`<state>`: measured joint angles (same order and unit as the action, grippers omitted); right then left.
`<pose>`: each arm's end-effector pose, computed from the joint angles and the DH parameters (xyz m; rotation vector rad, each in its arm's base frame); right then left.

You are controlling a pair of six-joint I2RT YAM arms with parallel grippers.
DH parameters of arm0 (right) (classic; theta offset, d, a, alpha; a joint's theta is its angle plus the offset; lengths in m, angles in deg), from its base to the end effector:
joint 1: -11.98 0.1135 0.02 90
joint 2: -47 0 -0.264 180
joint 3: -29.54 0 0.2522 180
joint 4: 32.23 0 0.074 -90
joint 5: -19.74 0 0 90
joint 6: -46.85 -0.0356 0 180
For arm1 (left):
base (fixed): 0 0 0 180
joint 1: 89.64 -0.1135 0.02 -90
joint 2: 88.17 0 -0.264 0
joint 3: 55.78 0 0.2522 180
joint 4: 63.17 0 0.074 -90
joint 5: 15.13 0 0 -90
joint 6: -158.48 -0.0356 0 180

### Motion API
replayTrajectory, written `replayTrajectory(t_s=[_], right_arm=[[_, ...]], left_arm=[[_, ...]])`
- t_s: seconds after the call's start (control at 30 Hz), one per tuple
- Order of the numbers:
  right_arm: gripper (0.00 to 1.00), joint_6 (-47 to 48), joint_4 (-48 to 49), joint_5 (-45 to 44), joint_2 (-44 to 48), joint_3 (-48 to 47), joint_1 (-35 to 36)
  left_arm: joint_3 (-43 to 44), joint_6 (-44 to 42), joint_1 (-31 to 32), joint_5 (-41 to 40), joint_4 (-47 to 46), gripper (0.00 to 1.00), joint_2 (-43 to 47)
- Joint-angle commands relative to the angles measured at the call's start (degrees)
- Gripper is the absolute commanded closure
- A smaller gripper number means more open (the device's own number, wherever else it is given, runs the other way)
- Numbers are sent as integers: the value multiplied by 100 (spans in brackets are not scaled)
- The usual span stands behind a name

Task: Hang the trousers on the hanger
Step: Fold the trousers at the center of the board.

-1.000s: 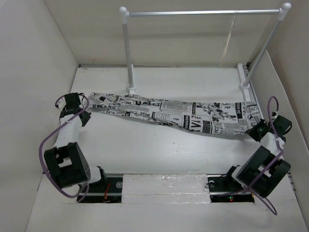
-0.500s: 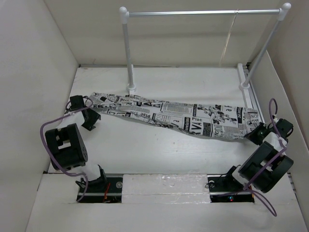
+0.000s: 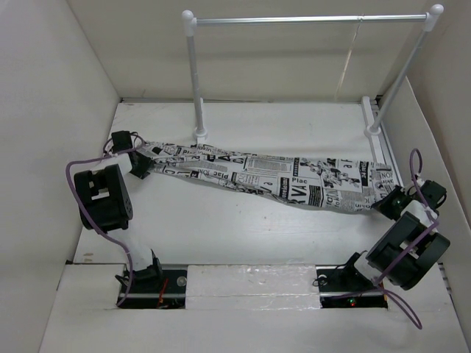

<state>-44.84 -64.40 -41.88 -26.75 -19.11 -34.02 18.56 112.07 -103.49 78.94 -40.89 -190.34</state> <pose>0.1730 -0.1547 0.1714 0.8137 2.2853 0.2986 0.3588 0.0859 0.1698 -1.1580 2.1797 -0.3146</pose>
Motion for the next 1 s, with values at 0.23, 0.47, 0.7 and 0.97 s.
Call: replayTrajectory(t_s=[0.23, 0.47, 0.7, 0.97], right_arm=[[100, -85, 506, 397, 19, -123, 240], [100, 2, 435, 142, -25, -166, 240], [100, -252, 435, -175, -271, -570, 240], [100, -314, 137, -377, -430, -764, 66]], left_arm=[[235, -61, 14, -346, 133, 83, -435], [323, -412, 14, -784, 431, 100, -269], [-633, -975, -601, -1443, 598, 100, 1127], [-1303, -1037, -769, -1840, 1371, 100, 2605]])
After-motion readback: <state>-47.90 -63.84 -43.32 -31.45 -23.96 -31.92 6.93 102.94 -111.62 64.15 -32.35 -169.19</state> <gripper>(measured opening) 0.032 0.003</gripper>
